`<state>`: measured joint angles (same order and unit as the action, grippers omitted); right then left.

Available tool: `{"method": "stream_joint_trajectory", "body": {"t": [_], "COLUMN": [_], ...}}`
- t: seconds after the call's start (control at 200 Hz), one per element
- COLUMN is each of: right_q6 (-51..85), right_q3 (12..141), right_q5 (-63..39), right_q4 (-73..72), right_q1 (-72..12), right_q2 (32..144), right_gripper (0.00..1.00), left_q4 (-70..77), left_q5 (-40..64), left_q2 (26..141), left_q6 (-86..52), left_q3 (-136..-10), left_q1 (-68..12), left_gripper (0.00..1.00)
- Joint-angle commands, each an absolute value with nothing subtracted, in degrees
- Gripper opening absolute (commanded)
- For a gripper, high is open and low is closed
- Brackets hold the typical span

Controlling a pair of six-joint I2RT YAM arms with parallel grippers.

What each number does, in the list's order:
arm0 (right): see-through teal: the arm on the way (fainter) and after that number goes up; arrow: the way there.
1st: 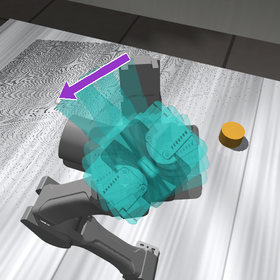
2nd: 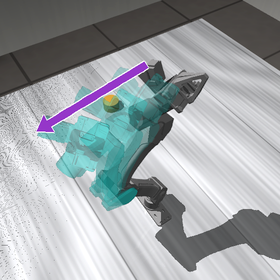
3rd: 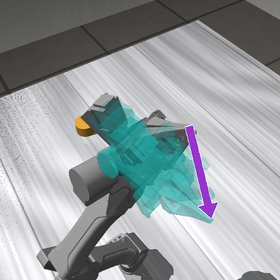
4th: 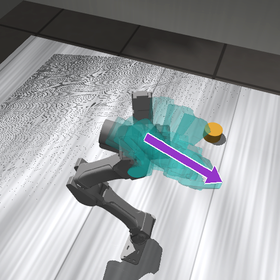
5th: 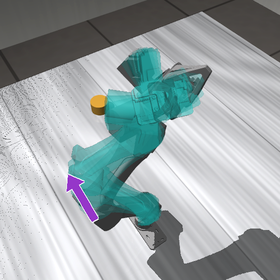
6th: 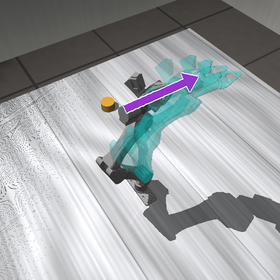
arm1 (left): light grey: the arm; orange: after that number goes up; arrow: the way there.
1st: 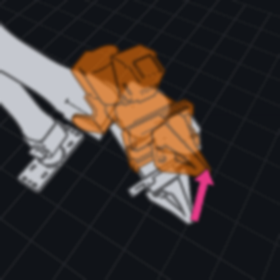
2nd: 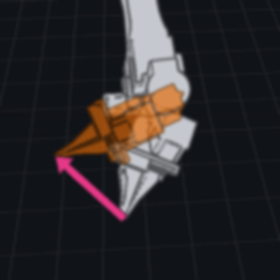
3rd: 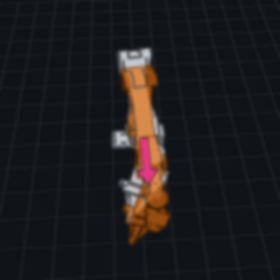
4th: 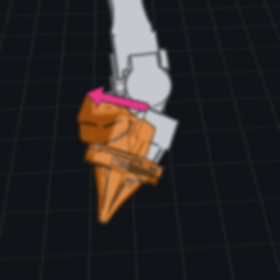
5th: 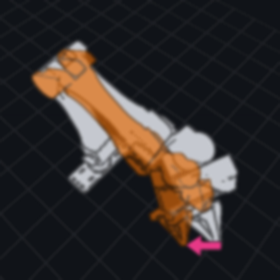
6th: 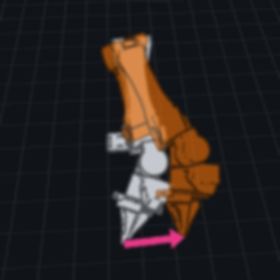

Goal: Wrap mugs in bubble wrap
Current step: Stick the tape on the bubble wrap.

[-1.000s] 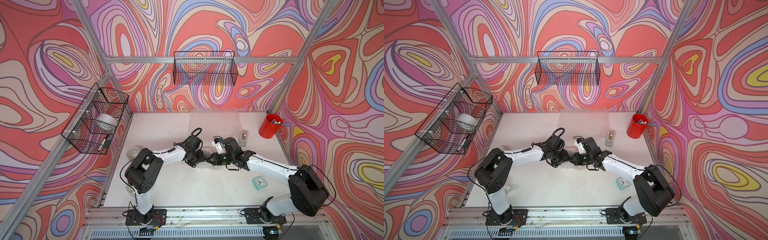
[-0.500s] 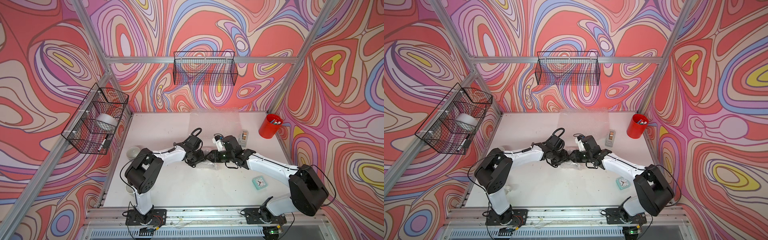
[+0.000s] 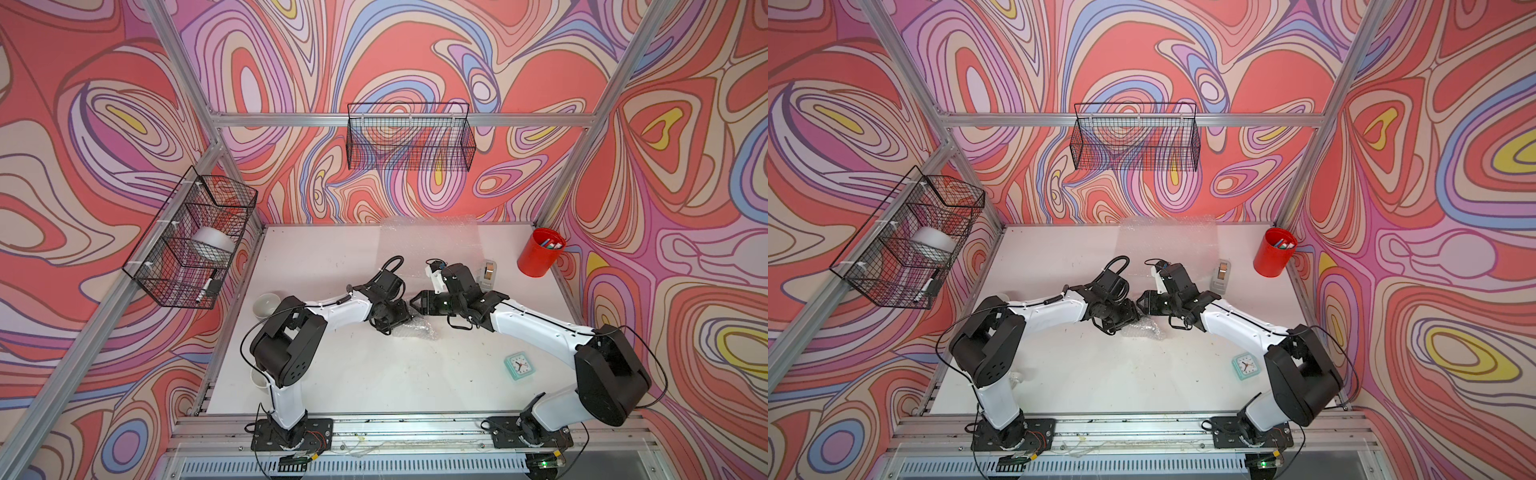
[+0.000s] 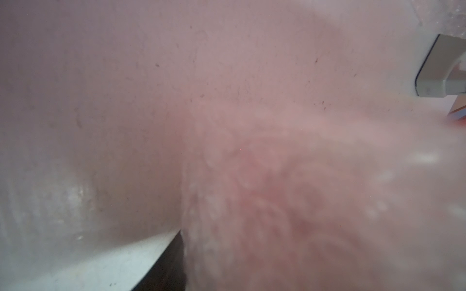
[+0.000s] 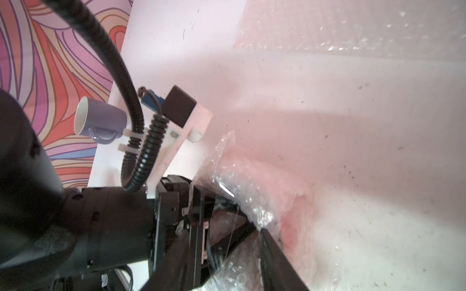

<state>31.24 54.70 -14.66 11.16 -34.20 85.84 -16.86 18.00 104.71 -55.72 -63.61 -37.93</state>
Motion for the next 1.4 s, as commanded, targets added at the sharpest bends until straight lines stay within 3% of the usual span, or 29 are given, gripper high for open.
{"method": "stream_joint_trajectory", "body": {"t": [0.0,0.18,0.315,1.032,1.397], "right_q6": [29.29,26.65,26.42,26.21,26.34], "right_q3": [56.58,58.1,58.2,63.64,68.7], "right_q5": [-12.83,-22.22,-21.97,-19.25,-13.04], "right_q4": [13.26,16.88,18.18,18.1,18.65], "right_q1": [-34.06,-34.15,-34.04,-34.08,-33.76], "right_q2": [84.54,86.95,88.76,93.55,100.38], "right_gripper": [0.34,0.08,0.01,0.0,0.0], "left_q4": [-19.05,-19.35,-19.27,-19.76,-19.76], "left_q5": [18.97,19.03,18.98,18.89,18.72], "left_q2": [107.14,107.13,107.23,107.09,106.9], "left_q6": [-55.36,-54.95,-54.93,-54.31,-54.23], "left_q3": [-63.03,-63.46,-63.74,-63.74,-63.38], "left_q1": [-38.45,-38.44,-38.47,-38.47,-38.49], "left_gripper": [0.56,0.56,0.56,0.56,0.55]}}
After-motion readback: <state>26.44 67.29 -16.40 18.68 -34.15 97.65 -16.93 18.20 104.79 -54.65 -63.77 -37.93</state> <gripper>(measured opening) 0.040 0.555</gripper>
